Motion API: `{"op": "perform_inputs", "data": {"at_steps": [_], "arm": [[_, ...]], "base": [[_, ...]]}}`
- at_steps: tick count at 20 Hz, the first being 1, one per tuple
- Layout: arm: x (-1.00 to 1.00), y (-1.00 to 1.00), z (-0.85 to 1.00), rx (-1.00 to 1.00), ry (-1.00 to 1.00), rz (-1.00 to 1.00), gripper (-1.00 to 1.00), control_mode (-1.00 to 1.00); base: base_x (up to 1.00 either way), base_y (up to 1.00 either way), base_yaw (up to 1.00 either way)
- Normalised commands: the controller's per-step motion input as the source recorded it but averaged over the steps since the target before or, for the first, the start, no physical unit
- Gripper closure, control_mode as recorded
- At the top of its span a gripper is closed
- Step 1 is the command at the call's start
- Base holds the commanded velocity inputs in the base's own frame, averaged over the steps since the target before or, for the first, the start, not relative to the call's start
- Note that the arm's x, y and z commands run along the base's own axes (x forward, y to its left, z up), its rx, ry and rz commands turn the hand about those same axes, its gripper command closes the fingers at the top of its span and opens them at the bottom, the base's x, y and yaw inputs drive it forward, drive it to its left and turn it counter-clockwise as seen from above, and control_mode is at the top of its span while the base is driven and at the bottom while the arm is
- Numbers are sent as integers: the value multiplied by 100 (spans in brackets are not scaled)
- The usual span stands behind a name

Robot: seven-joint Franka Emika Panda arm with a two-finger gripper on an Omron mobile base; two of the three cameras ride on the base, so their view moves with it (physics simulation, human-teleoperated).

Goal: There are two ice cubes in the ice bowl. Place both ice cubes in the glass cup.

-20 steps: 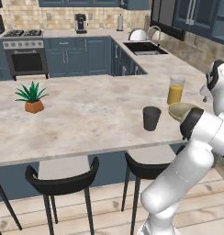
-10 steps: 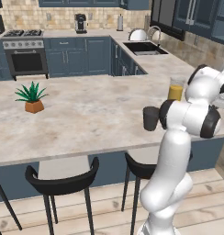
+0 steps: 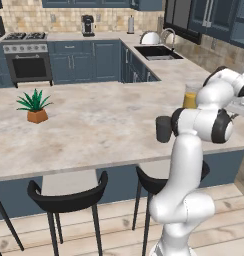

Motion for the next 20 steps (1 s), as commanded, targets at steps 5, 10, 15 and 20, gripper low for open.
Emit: {"op": "perform_inputs", "data": {"at_steps": [5, 10, 15, 20], "arm": [[44, 6, -32, -17, 1, -3, -100, -100], [36, 18, -45, -15, 1, -5, -100, -100], [7, 38, -65, -13, 0, -3, -100, -100], [0, 17, -20, -3, 0, 0, -100, -100]], "base": [[0, 0, 0], [0, 0, 0], [0, 0, 0], [0, 0, 0]]}}
